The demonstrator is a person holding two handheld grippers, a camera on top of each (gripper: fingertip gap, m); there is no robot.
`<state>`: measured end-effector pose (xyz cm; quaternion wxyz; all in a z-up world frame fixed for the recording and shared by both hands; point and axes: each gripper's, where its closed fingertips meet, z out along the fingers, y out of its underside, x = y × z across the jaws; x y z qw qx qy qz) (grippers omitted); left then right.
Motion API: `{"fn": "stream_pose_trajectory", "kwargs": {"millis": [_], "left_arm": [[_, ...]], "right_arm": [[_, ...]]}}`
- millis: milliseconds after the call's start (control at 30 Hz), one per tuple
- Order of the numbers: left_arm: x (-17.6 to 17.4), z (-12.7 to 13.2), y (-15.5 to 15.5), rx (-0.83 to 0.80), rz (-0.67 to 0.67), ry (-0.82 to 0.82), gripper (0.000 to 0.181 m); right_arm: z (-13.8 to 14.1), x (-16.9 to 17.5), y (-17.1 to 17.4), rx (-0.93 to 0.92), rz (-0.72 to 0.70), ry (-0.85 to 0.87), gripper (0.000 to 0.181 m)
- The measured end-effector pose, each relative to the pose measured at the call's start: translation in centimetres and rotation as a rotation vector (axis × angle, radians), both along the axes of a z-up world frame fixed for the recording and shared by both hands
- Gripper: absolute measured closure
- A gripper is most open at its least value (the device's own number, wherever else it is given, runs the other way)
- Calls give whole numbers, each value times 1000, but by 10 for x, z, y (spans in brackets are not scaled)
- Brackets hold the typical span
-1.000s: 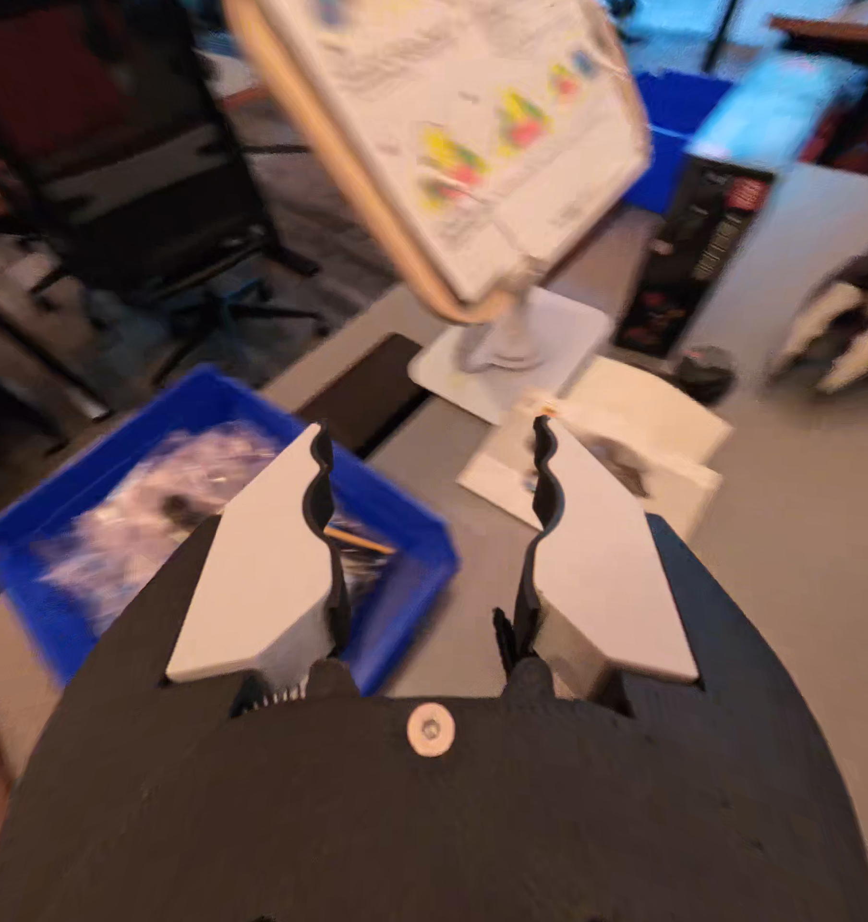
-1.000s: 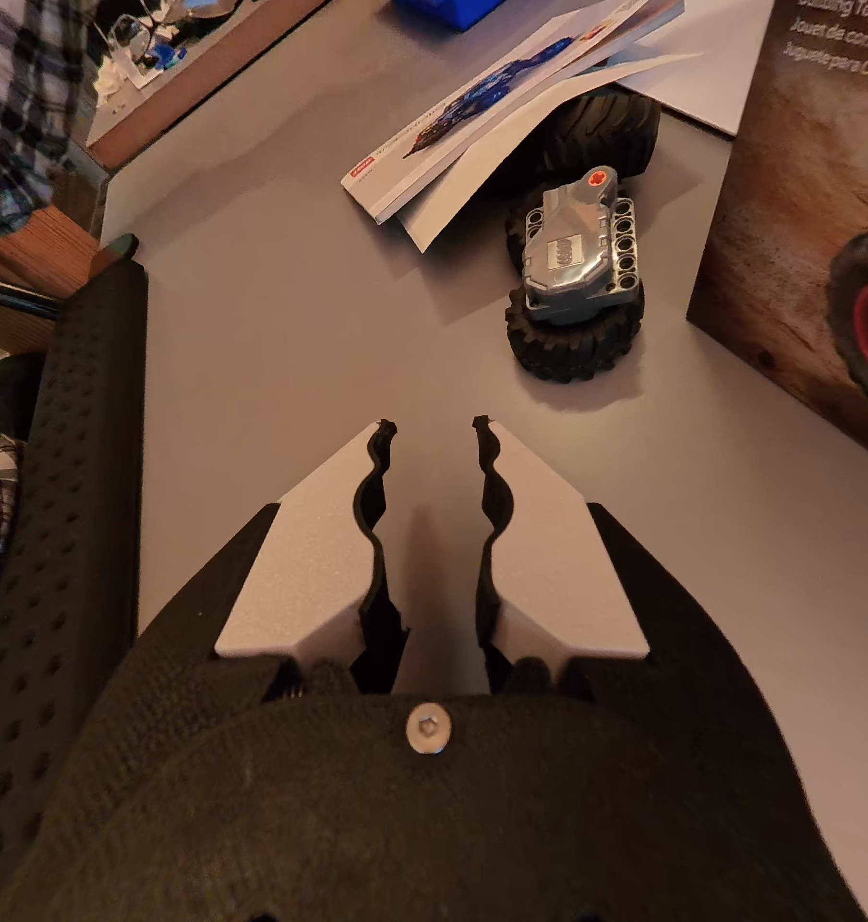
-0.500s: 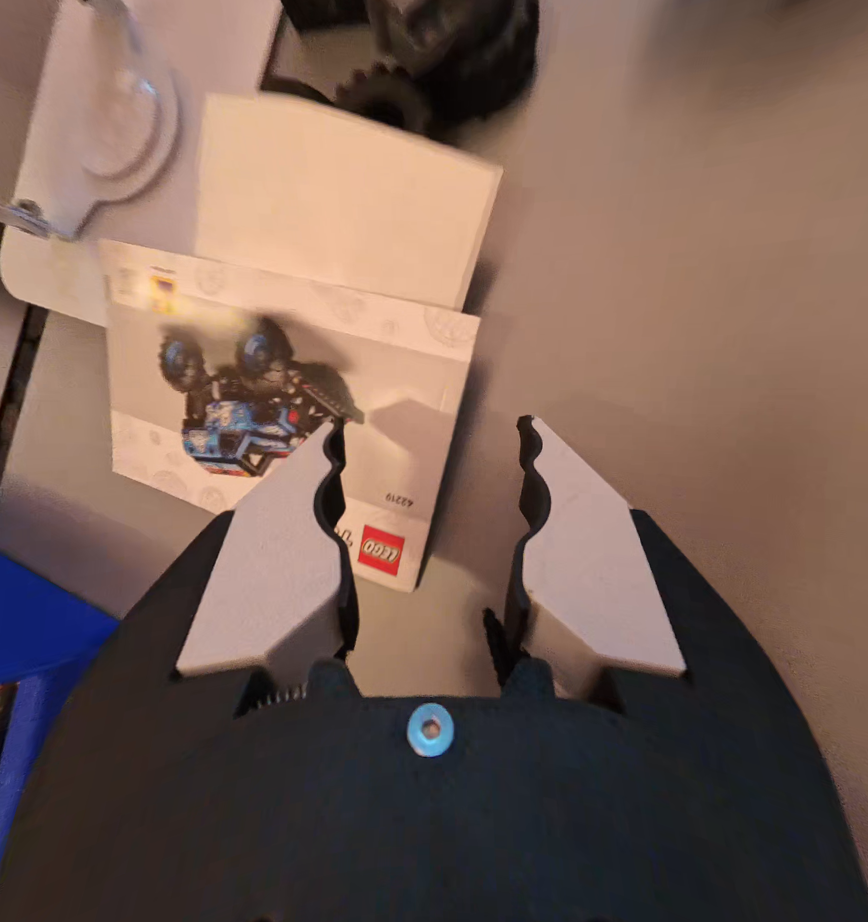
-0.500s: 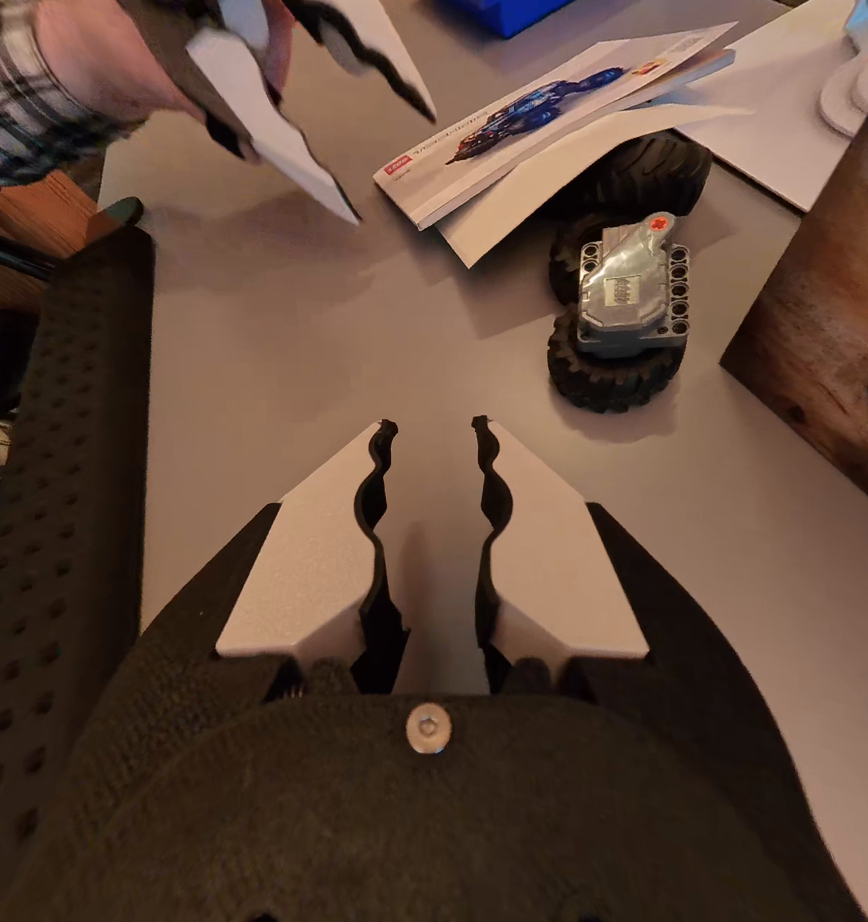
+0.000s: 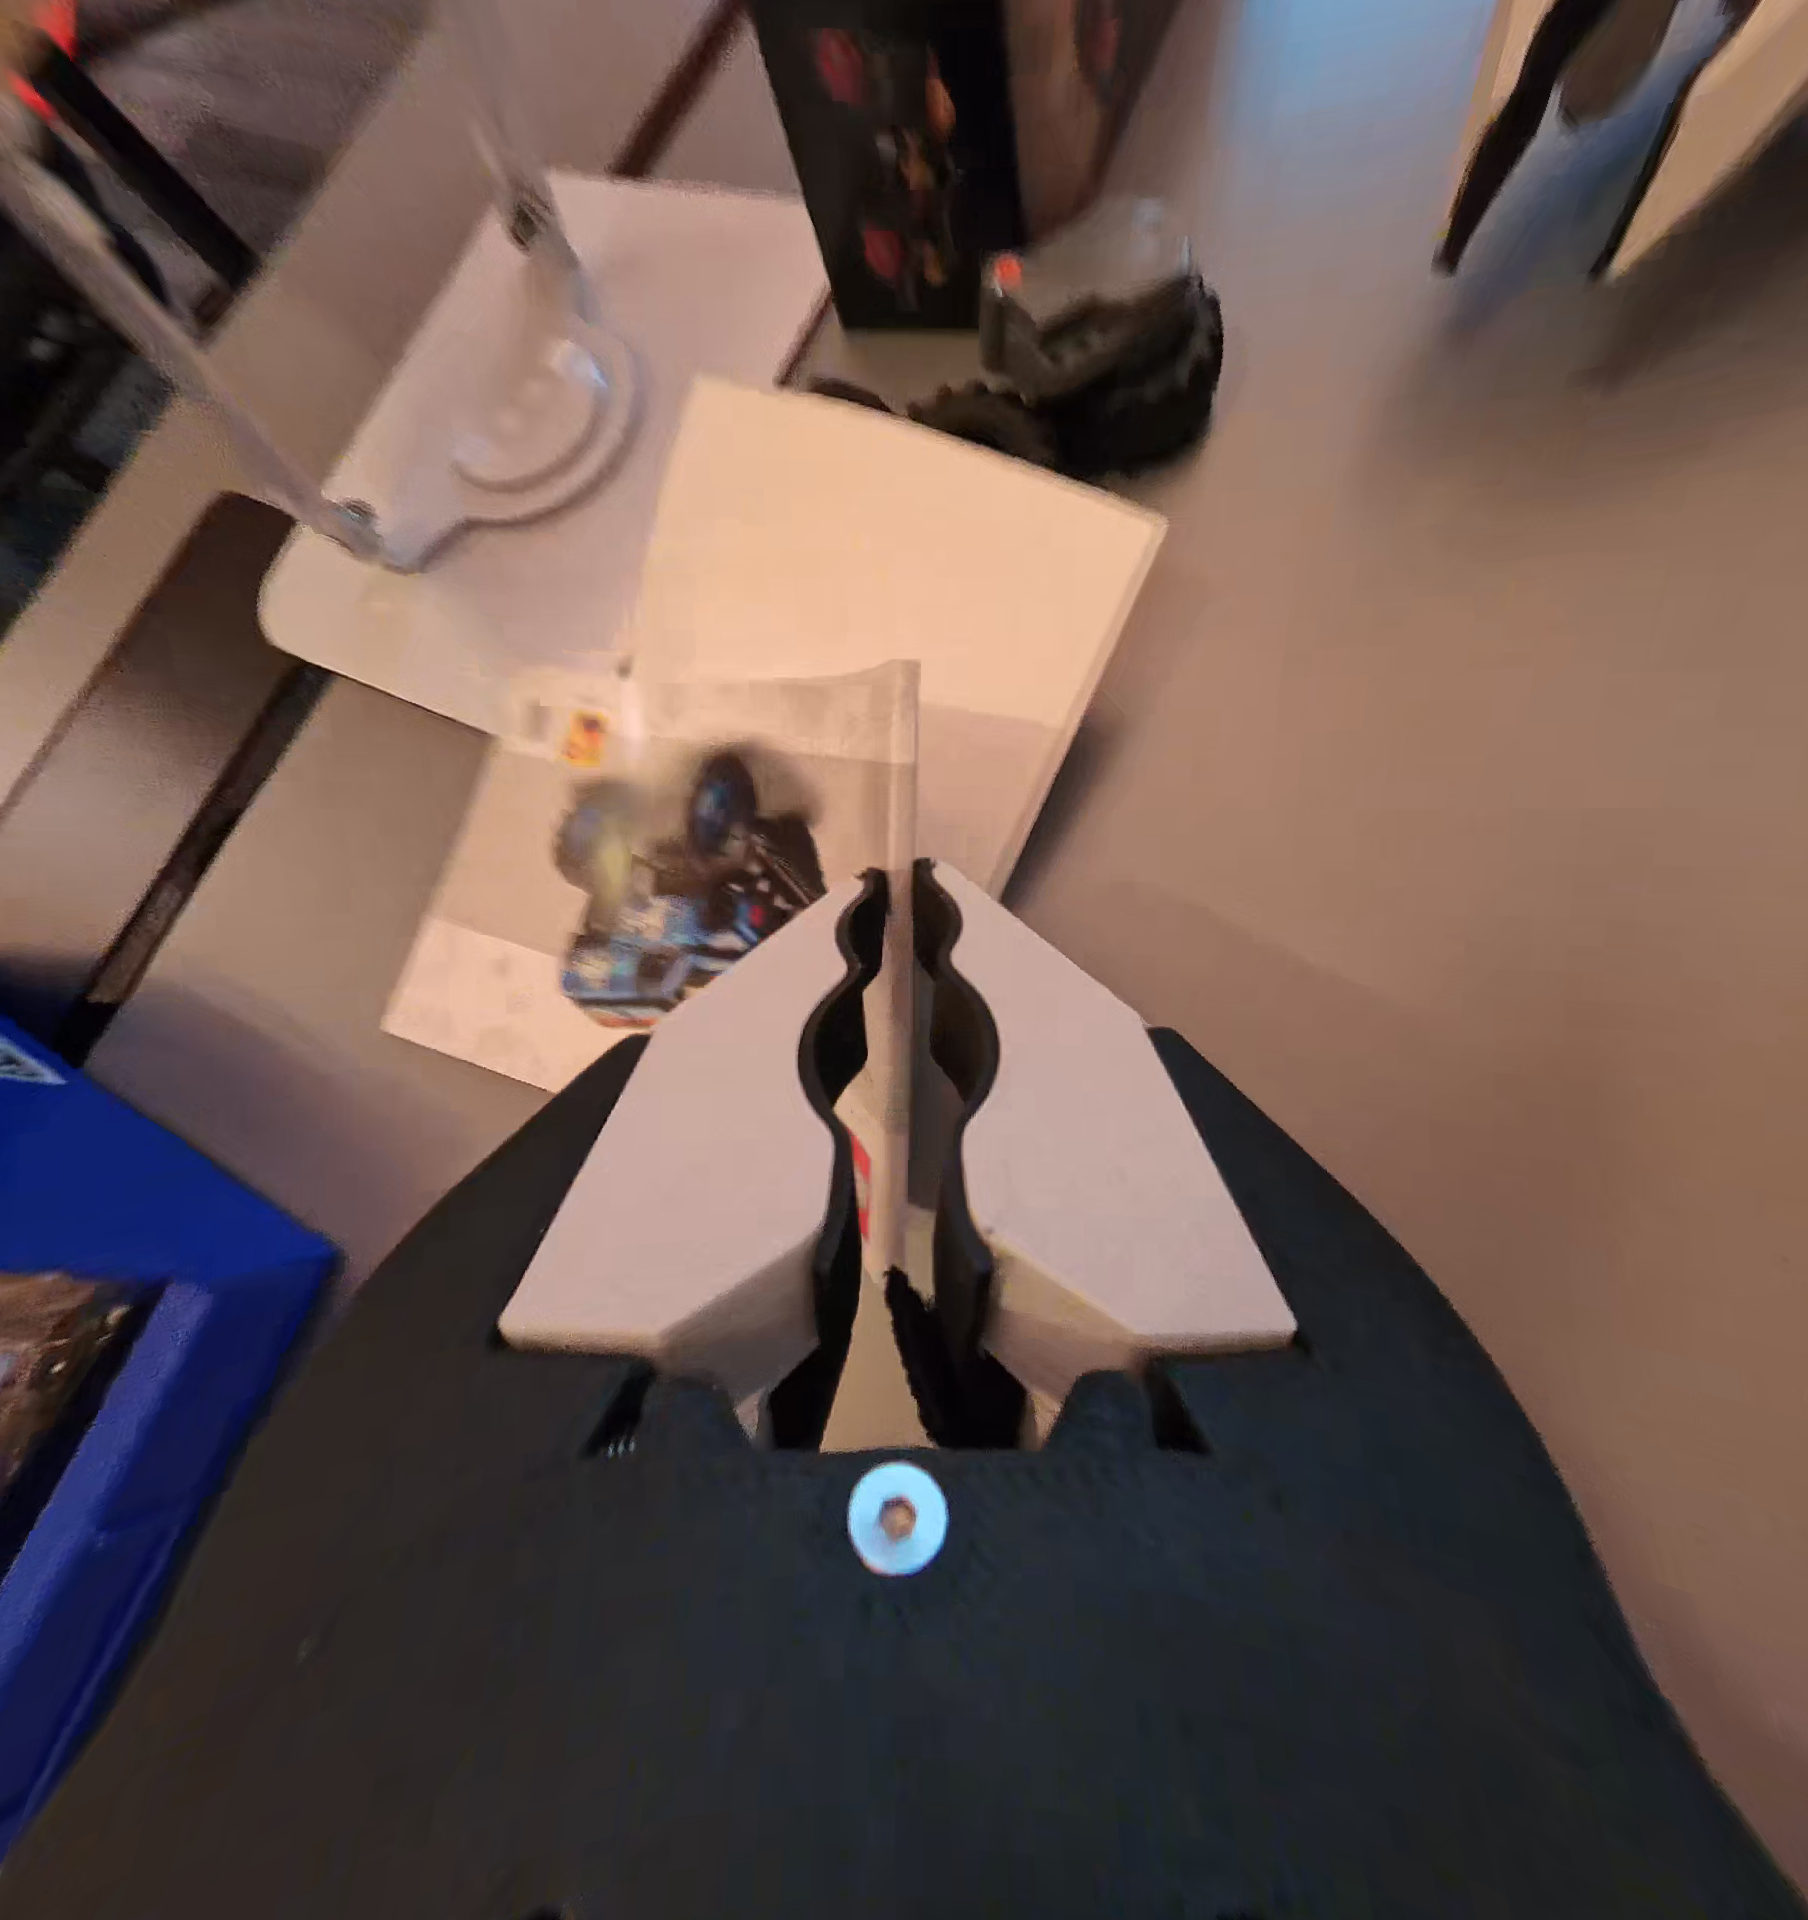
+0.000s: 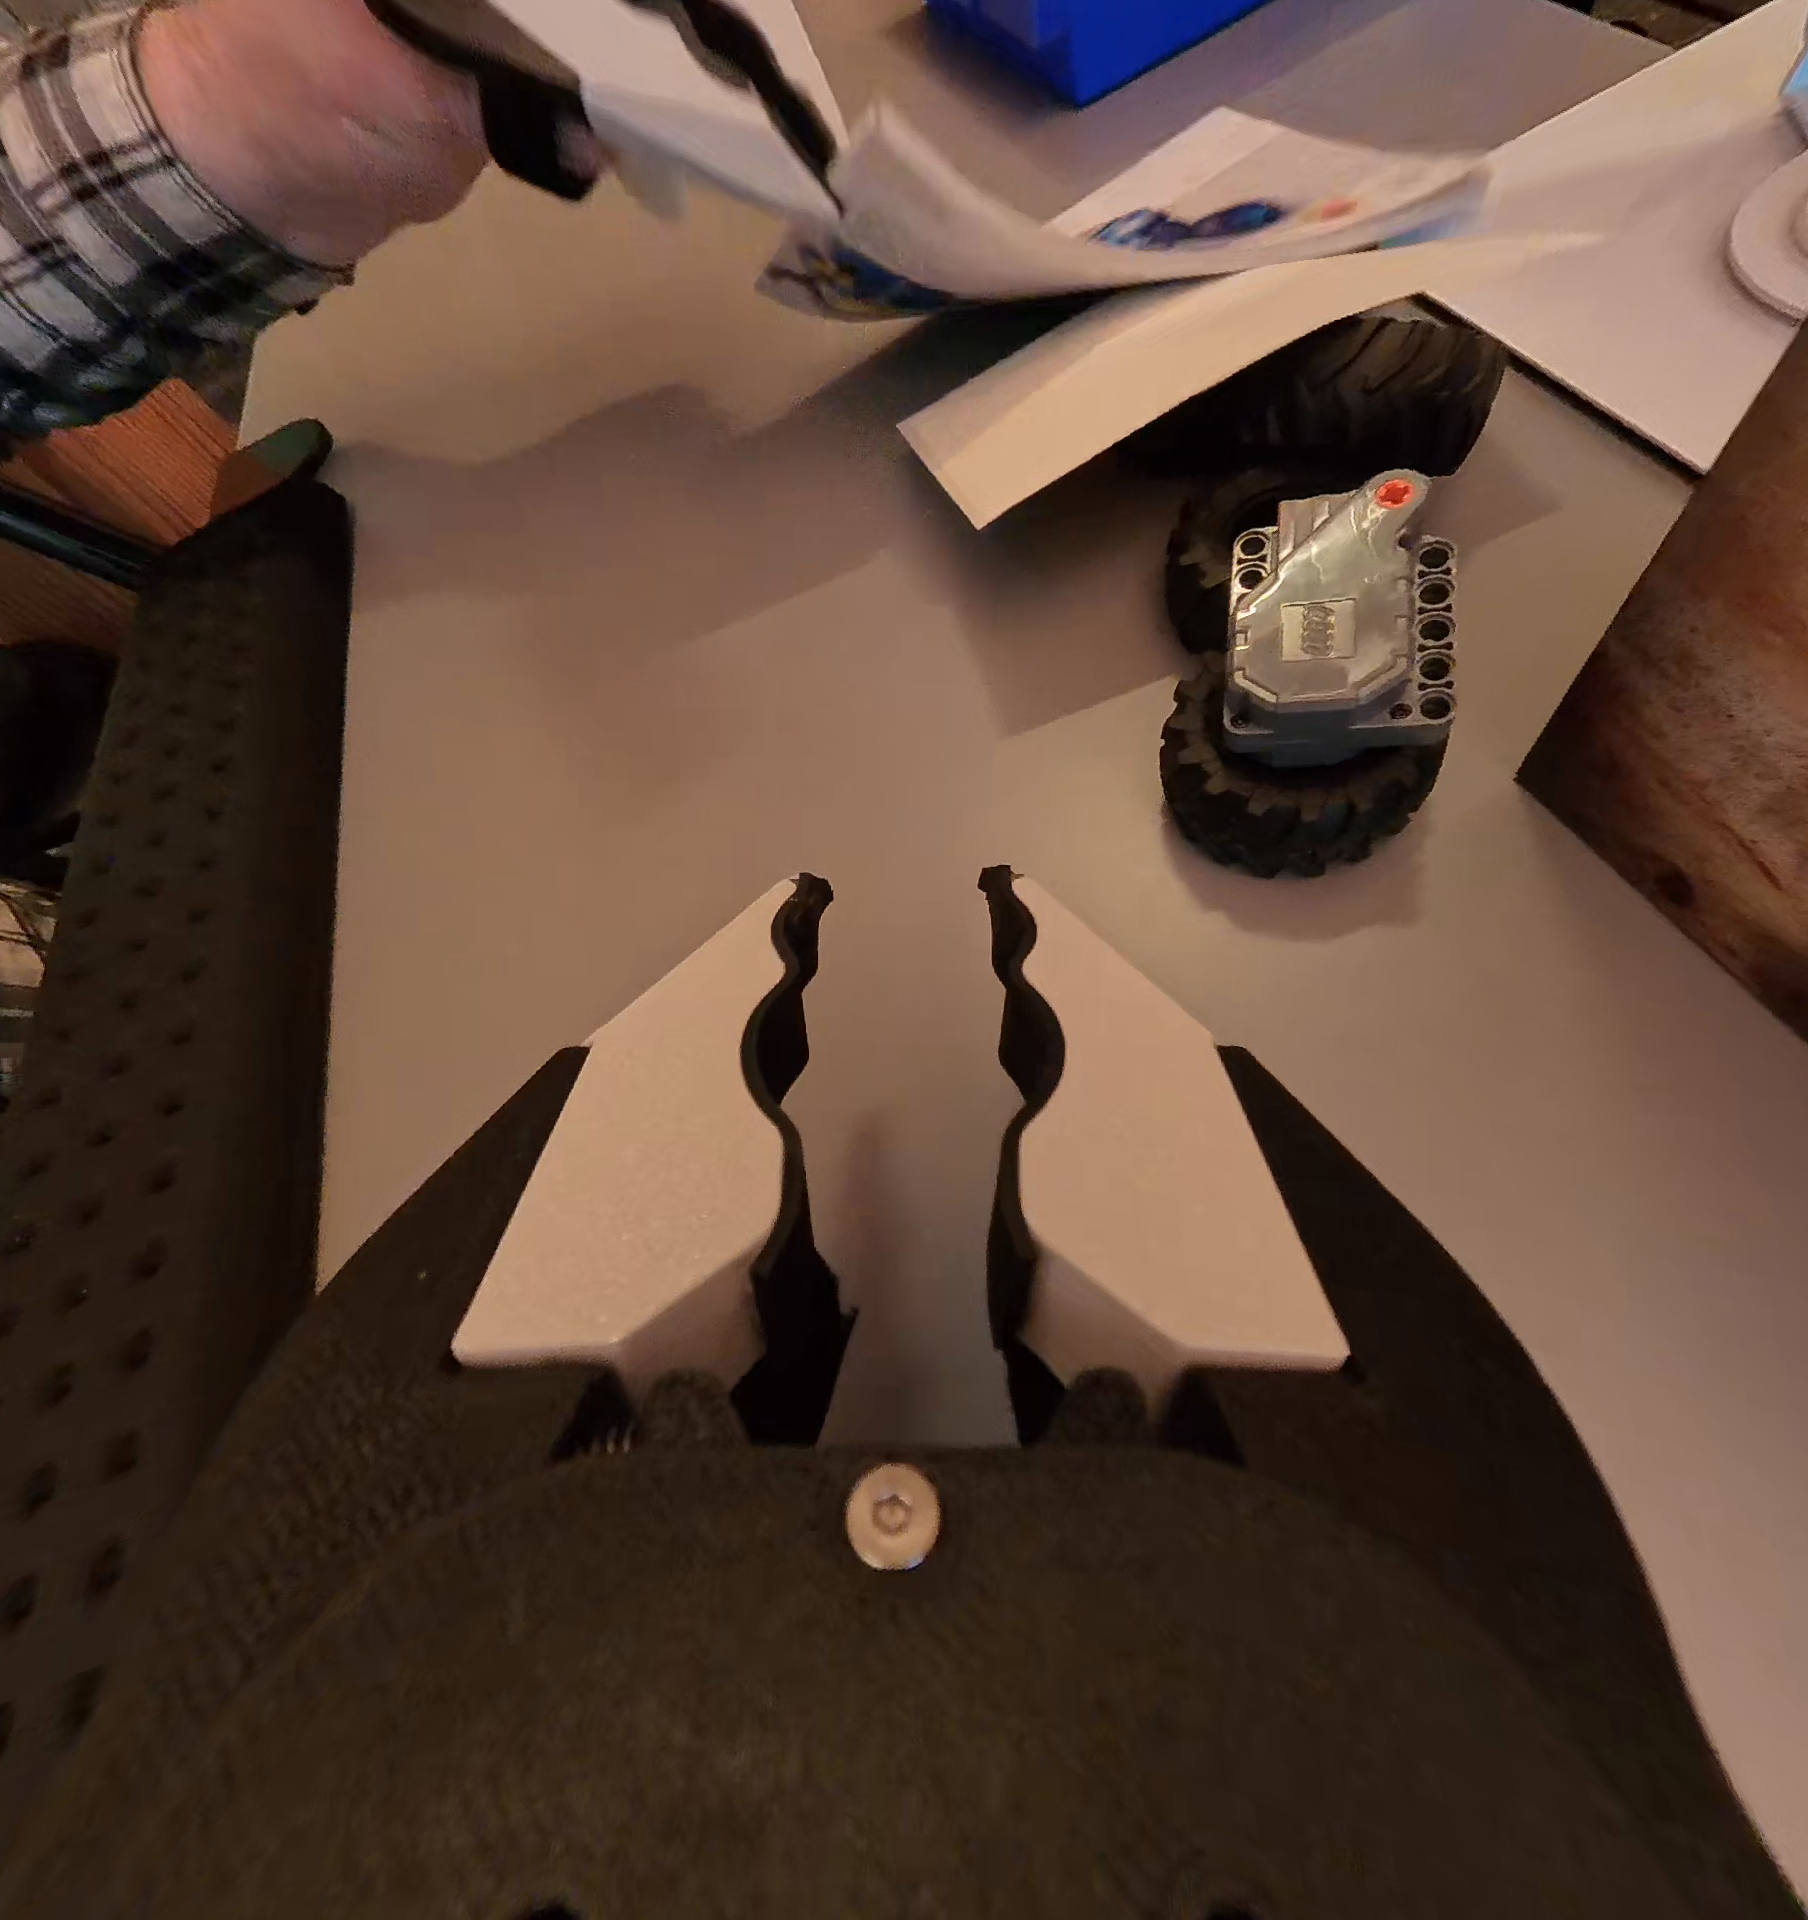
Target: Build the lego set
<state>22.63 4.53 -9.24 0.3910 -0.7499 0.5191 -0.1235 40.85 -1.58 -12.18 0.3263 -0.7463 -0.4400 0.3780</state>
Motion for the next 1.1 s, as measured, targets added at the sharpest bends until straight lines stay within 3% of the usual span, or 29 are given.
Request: {"fn": "stream_pose_trajectory", "kwargs": {"millis": [167, 300, 400, 533, 600, 633, 733, 867, 1000, 1100], "left_arm": [[-12, 58, -13, 85, -22, -170, 180], [5, 75, -69, 164, -216, -155, 179], [34, 59, -127, 182, -428, -89, 179], [51, 0, -179, 157, -635, 84, 177], [42, -27, -173, 87, -568, 152, 119], [33, -39, -168, 42, -528, 187, 114], [11, -49, -160, 37, -475, 206, 119], [-13, -65, -140, -17, -331, 279, 141], [-19, -71, -122, -112, -260, 267, 146], [-24, -71, -110, -102, -274, 277, 150]], "right_arm": [[4, 2, 2, 2, -12, 18, 151], [4, 4, 3, -7, -17, 28, 151], [4, 5, 4, -14, -22, 37, 151], [8, 5, 4, 5, -16, 54, 149], [9, 2, -2, 15, 18, 43, 140], [6, -1, -8, 19, 53, 19, 135], [3, -16, -19, 95, 114, -43, 125], [-7, -46, -19, 170, 140, -149, 116], [-37, -61, -29, 143, 217, -315, 125], [-42, -62, -44, 156, 237, -351, 121]]}}
